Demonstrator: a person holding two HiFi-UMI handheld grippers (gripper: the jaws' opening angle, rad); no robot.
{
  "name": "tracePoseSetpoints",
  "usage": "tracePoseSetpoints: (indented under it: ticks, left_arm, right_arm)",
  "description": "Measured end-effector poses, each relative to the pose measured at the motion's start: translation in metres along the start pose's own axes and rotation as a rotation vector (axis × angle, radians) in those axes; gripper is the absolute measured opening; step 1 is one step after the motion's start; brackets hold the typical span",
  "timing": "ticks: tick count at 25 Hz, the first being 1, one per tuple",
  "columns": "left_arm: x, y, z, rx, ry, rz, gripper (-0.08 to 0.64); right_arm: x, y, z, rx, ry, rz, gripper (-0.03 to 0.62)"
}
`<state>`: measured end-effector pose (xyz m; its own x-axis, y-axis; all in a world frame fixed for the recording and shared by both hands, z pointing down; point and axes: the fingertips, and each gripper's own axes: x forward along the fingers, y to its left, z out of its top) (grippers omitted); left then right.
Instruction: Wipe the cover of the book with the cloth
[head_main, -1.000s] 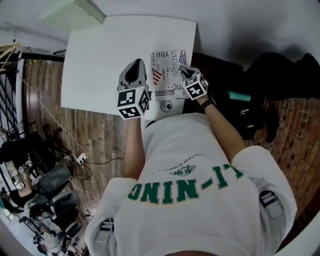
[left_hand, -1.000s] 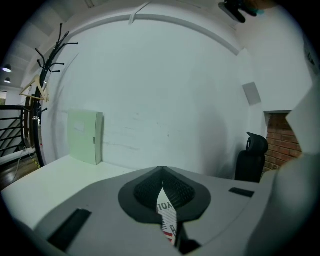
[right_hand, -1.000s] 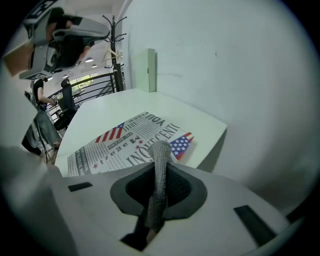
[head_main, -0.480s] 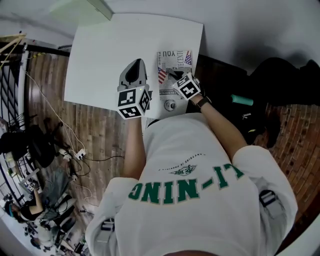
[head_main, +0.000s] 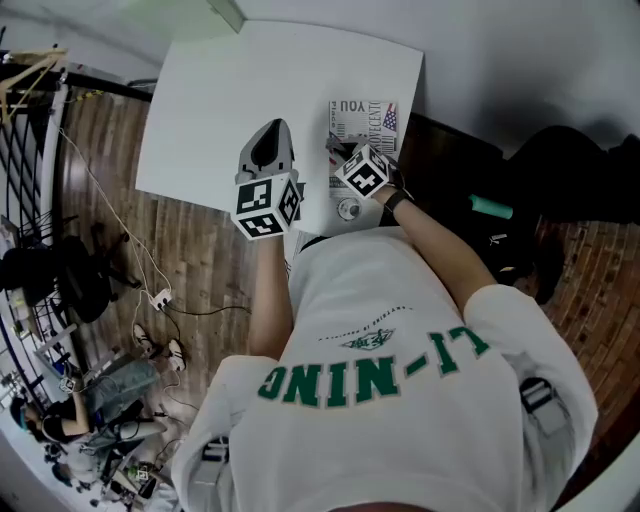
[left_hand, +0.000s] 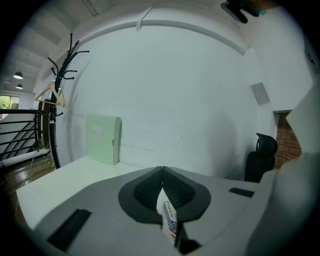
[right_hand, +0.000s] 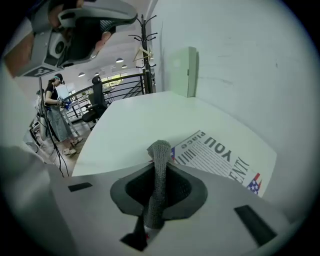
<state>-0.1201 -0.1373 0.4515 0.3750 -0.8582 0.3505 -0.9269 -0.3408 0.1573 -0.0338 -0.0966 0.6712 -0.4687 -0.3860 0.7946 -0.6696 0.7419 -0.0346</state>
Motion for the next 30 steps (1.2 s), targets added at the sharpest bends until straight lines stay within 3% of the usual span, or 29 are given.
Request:
tracePoseSetpoints:
  ticks: [10, 14, 17, 19, 25, 30]
  left_arm:
    - [0.031, -0.048, -0.002, 0.030, 0.020, -0.125, 0.012]
    - [0.035, -0.061, -0.002, 0.042, 0.023, -0.152, 0.012]
    - [0.032, -0.058, -0.003, 0.040, 0.024, -0.144, 0.012]
    - [0.029, -0.048, -0.004, 0.034, 0.025, -0.124, 0.012]
    - [0.015, -0.023, -0.004, 0.014, 0.015, -0.061, 0.012]
    - [0.007, -0.008, -0.004, 0.003, 0.014, -0.025, 0.012]
  right_arm:
    - [-0.065, -0.073, -0.078, 0.163, 0.026, -0.172, 0.044]
    - [-0.075, -0.083, -0.091, 0.197, 0.040, -0.196, 0.044]
    - [-0.075, -0.082, -0.091, 0.161, 0.101, -0.224, 0.043]
    - [-0.066, -0.068, -0.075, 0.100, 0.116, -0.193, 0.043]
    - [-0.025, -0.002, -0.006, -0.010, 0.004, 0.004, 0.043]
    - [0.000, 0.022, 0.003, -0.083, 0.014, 0.057, 0.043]
